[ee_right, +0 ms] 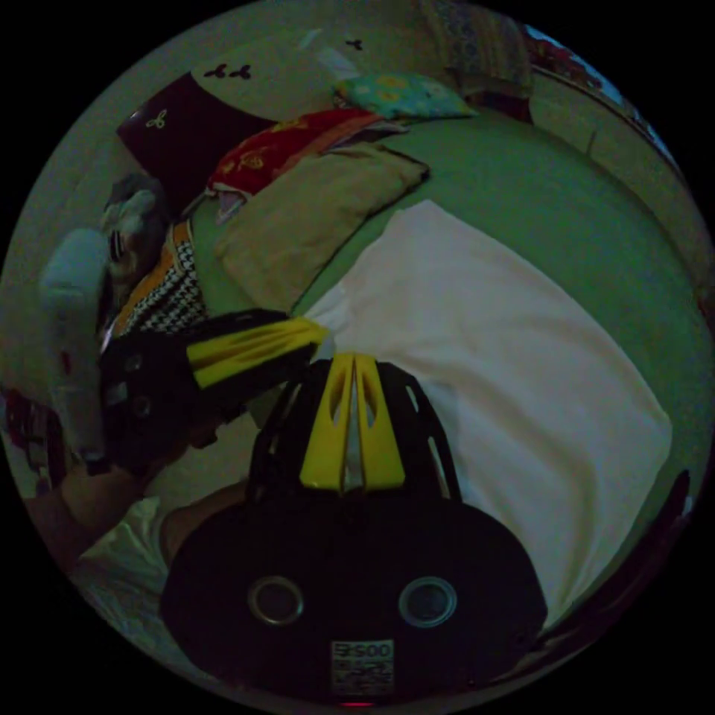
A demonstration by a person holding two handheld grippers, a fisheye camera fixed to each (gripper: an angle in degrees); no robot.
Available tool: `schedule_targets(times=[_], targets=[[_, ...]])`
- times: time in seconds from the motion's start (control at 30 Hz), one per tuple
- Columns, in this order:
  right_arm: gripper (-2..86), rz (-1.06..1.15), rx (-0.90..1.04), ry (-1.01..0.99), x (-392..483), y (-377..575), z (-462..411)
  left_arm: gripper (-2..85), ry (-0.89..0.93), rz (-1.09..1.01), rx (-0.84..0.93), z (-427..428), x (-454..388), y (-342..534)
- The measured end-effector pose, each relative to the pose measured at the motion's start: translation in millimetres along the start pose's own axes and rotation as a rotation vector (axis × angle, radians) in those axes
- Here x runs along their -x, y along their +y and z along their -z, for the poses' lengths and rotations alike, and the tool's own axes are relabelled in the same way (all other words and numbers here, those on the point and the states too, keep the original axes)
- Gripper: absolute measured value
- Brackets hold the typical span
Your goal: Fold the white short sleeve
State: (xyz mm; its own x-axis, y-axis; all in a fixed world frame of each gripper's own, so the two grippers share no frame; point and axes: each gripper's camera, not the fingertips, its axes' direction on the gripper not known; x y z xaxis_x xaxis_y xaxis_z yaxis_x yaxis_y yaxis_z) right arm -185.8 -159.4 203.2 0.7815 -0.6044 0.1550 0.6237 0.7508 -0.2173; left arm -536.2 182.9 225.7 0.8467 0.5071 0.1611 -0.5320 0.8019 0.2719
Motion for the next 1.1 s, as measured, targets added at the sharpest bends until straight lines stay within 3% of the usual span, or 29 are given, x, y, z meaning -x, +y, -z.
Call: schedule_targets(times=[0.23,0.37,0.53,0.67,0.8,1.1], targets=[[-1.0,-0.081,0.11,0.044,-29,47,22,0.2,-0.02,0.022,0.038,1,-38,23],[-1.0,-0.142,-0.011,0.091,-48,83,65,0.2,-0.053,0.009,-0.004,23,-64,32],[-1.0,-0.466,-0.146,0.305,-108,145,123,0.4,0.145,-0.112,-0.073,48,-139,24],[-1.0,-0.654,-0.164,0.343,-169,217,171,0.5,0.287,-0.242,-0.095,54,-206,13],[-0.9,-0.658,-0.171,0.429,-202,279,213,0.9,0.394,-0.413,-0.105,59,-291,11],[1.3,-0.767,-0.319,0.341,-270,417,294,7.7,0.522,-0.589,-0.11,68,-426,31]])
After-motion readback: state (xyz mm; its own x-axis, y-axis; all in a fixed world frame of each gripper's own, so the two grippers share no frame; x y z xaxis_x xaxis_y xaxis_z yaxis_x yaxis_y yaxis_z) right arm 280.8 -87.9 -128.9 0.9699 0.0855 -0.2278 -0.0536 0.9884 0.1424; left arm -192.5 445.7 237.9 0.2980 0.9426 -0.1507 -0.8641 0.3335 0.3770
